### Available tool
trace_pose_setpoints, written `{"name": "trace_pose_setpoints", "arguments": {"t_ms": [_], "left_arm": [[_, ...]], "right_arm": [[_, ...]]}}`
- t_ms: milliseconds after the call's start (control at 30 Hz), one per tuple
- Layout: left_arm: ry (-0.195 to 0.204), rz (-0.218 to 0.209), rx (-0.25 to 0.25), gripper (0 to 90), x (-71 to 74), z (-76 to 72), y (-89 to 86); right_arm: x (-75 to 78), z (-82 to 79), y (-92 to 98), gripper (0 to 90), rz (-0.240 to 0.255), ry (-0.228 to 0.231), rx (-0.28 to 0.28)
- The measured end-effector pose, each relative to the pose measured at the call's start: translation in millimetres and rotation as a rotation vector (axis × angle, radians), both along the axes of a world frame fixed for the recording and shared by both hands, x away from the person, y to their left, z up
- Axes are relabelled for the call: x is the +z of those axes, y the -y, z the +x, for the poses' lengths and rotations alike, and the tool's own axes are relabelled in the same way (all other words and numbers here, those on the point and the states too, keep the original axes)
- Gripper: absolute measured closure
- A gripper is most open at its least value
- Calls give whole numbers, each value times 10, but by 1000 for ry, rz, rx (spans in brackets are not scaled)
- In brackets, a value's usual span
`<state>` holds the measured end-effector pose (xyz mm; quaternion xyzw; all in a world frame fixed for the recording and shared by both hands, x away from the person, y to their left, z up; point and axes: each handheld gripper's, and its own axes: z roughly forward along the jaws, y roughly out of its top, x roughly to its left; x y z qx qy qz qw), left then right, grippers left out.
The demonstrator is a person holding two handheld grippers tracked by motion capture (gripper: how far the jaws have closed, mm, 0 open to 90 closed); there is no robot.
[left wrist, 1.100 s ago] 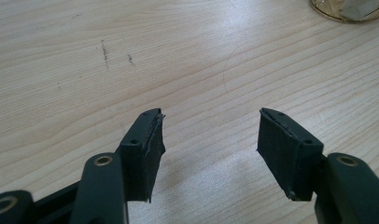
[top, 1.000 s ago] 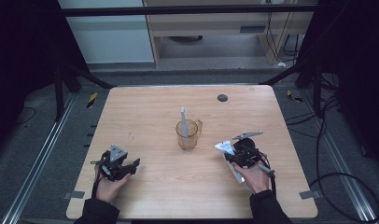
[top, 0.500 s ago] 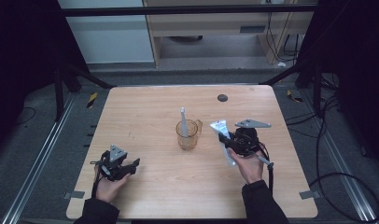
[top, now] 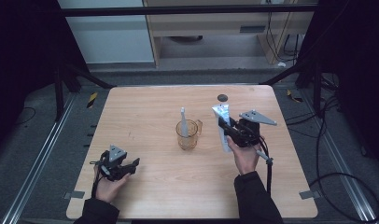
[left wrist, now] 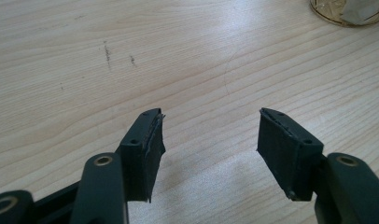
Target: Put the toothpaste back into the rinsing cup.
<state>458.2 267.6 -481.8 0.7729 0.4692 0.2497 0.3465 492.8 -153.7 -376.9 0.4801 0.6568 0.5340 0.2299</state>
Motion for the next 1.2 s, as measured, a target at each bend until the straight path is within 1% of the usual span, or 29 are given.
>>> {"name": "trace_pose_setpoints", "arguments": {"t_ms": [167,367,467,667,933,1067,1200], "left_arm": [[1,-1,1,398,2,0,-3],[2,-4,3,398,5,1,-8],[6,-8,4,398,10,-1,-10],[11,-13,8,398,15,-4,-11],[11,-14,8,398,15,-2,-11],[12,-15,9,398,16,-2,-13],[12,-16,10,399,16,-1,-15]], "right_arm": [[30,57,-18,692,34,35,-19],[54,139,-87,692,56,69,-35],[67,188,-141,692,68,99,-51],[79,261,-227,692,85,130,-62],[72,363,-341,692,115,141,-59],[61,409,-410,692,116,160,-62],[55,454,-461,692,126,168,-61]]}}
